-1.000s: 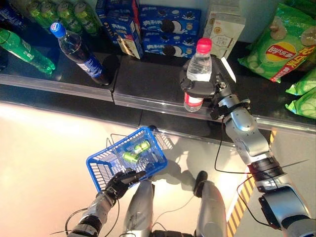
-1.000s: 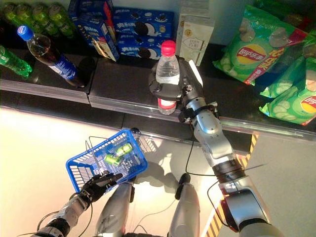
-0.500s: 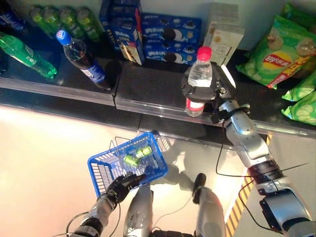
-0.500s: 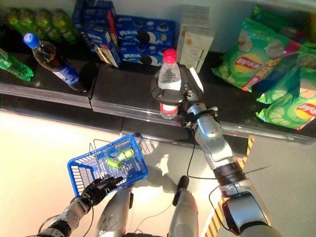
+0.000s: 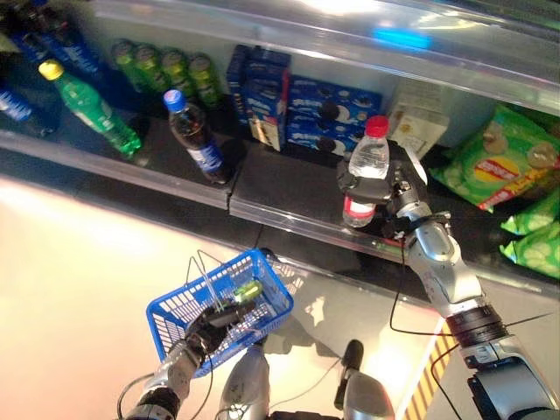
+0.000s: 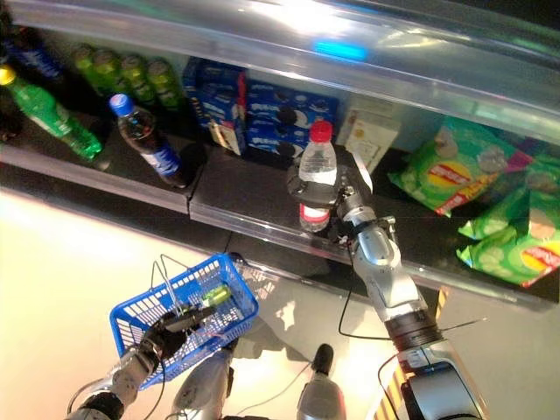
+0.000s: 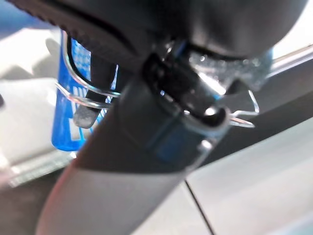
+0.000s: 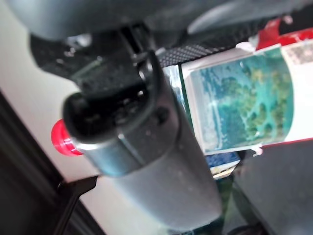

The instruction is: Pick up the drink and place into the basket.

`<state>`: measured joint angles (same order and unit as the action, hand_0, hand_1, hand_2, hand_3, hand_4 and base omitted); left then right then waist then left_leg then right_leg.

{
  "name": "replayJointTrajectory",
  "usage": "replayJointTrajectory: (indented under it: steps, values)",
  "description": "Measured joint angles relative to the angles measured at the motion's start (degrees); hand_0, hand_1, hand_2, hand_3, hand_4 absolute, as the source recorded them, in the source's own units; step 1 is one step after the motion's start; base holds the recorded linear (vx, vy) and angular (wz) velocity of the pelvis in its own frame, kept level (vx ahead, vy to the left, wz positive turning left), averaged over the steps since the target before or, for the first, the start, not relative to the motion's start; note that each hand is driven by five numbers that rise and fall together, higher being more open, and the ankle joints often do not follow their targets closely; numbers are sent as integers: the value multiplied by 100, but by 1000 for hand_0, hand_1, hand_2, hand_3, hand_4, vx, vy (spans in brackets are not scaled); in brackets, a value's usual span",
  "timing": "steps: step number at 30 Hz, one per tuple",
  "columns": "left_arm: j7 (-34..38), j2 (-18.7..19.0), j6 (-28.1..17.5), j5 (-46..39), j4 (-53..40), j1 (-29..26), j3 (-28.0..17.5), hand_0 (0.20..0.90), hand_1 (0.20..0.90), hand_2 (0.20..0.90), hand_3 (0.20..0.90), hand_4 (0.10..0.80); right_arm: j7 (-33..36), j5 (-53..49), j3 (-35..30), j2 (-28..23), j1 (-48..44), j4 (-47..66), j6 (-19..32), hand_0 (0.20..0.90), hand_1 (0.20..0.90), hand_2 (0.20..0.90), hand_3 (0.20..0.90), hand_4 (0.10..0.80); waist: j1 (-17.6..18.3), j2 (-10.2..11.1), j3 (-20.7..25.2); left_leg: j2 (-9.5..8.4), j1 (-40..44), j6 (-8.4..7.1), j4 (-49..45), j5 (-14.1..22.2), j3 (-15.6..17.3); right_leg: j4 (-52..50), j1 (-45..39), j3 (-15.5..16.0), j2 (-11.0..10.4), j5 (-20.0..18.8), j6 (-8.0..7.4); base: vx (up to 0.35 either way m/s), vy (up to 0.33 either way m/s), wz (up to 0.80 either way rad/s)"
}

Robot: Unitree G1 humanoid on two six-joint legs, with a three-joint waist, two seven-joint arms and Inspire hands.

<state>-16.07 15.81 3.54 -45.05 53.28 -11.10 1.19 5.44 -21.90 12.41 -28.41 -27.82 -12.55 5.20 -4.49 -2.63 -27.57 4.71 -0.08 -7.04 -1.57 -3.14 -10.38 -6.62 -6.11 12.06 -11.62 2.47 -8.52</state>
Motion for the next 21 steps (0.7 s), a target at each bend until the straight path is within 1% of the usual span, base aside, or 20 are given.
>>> replayJointTrajectory:
  steps: [1,2,3,4,5,6,7,8,9,10,11,12,13,14,15,16,17,18,20,21]
  values:
    - [0,10,-4,-102,-102,38,28,300,300,300,200,100,-7,2,1,24,41,24,0,300,300,300,200,100,-12,4,25,20,19,-28,-6,-16,-100,-167,41,-63,49,266,47,-194,-262,76]
    - [-1,27,-17,-206,-200,99,64,300,300,300,200,100,-7,40,5,27,71,72,1,300,300,300,200,100,-22,17,67,1,-25,-89,5,-57,-231,-144,3,-242,195,453,132,-190,-190,94]
    - [-10,-42,-33,-337,-258,150,87,300,300,300,200,100,0,84,-3,9,68,90,1,300,300,300,200,100,13,-149,125,66,-126,-157,89,-226,-397,-135,-63,-297,401,480,121,-160,-156,106]
    - [-22,-81,-33,-377,-267,178,92,300,300,300,200,100,2,151,-8,5,84,85,-8,300,300,300,200,100,58,-214,151,180,-136,-111,200,-304,-212,-154,-87,-201,445,490,165,-166,-130,97]
    - [-27,-101,-34,-447,-266,244,77,300,300,300,200,100,-23,181,4,35,115,83,-22,300,300,300,200,100,16,-282,191,367,-141,99,286,-284,211,-178,-107,-100,501,493,215,-124,-90,64]
    - [-26,-94,-34,-486,-264,272,78,300,300,300,200,100,-88,177,2,51,195,92,-19,300,300,300,200,100,-36,-276,195,450,-138,457,343,-127,555,-249,-126,-99,525,530,278,-113,-65,73]
    - [-31,-95,-34,-487,-266,284,88,300,300,300,200,100,-171,181,2,44,315,93,-21,300,300,300,200,100,-27,-235,224,477,-136,849,373,138,826,-285,-157,-126,468,553,323,-115,-36,98]
    - [-56,-127,-37,-495,-276,319,101,300,300,300,200,100,-264,182,4,25,434,92,-22,300,300,300,200,100,18,-265,293,489,-190,964,392,213,892,-286,-199,-126,434,613,358,-145,-22,85]
    - [-58,-166,-53,-547,-284,352,107,300,300,300,200,100,-326,183,5,11,469,92,-23,300,300,300,200,100,-4,-296,316,502,-223,972,366,218,929,-290,-202,-109,447,656,322,-141,-1,60]
    - [-62,-229,-91,-607,-298,422,108,300,300,300,200,100,-377,180,3,-2,585,121,-21,300,300,300,200,100,5,-319,380,501,-286,1026,343,259,946,-295,-200,4,447,657,324,-103,37,28]
    - [-69,-261,-110,-613,-305,457,108,300,300,300,200,100,-394,178,3,-23,669,145,-21,300,300,300,200,100,19,-314,431,494,-333,1058,332,281,967,-295,-196,36,427,661,325,-74,63,37]
    - [-80,-320,-124,-621,-308,498,111,300,300,300,200,100,-431,177,2,-85,840,195,-21,300,300,300,200,100,34,-264,514,446,-400,1068,284,351,1044,-266,-190,161,315,668,313,-84,166,49]
    - [-104,-406,-123,-626,-304,610,124,300,300,300,200,100,-484,178,-2,-149,1201,224,-23,300,300,300,200,100,74,-9,729,164,-507,1012,-153,346,1303,-104,-208,270,8,598,188,-66,161,44]
    - [-127,-415,-124,-644,-304,683,132,300,300,300,200,100,-508,178,-2,-150,1334,227,-23,300,300,300,200,100,106,84,847,42,-480,950,-247,296,1407,-32,-228,280,-81,566,131,-49,147,50]
    - [-223,-452,-126,-720,-307,811,141,300,300,300,200,100,-531,181,-43,-209,1604,298,-23,300,300,300,200,100,201,73,1048,-76,-370,838,-210,6,1597,134,-354,386,-38,515,14,-30,115,61]
    - [-267,-470,-159,-756,-313,850,143,300,300,300,200,100,-518,187,-137,-204,1785,320,-24,300,300,300,200,100,308,85,1136,-107,-180,322,30,-244,1633,235,-507,505,-72,520,-71,-37,156,73]
    - [-268,-461,-212,-847,-335,848,141,300,300,300,200,100,-506,207,-194,-160,1830,282,-38,300,300,300,200,100,293,174,1176,-238,-137,432,219,-359,1604,182,-468,477,-195,511,-65,-8,238,60]
    - [-277,-440,-238,-858,-395,864,140,300,300,300,200,100,-509,242,-230,-116,1833,300,-38,300,300,300,200,100,258,207,1194,-349,-131,494,324,-426,1623,238,-496,504,-251,451,-124,34,213,46]
    - [-349,-391,-242,-867,-423,852,142,300,300,300,200,100,-521,374,-245,-19,1723,305,-37,300,300,300,200,100,172,210,1200,-445,-97,566,513,-523,1504,428,-629,658,-327,348,-161,54,156,43]
    - [-360,-344,-244,-874,-478,884,141,300,300,300,200,100,-541,394,-243,66,1654,311,-37,300,300,300,200,100,82,209,1203,-470,-76,576,603,-579,1468,465,-649,662,-336,333,-168,48,110,33]
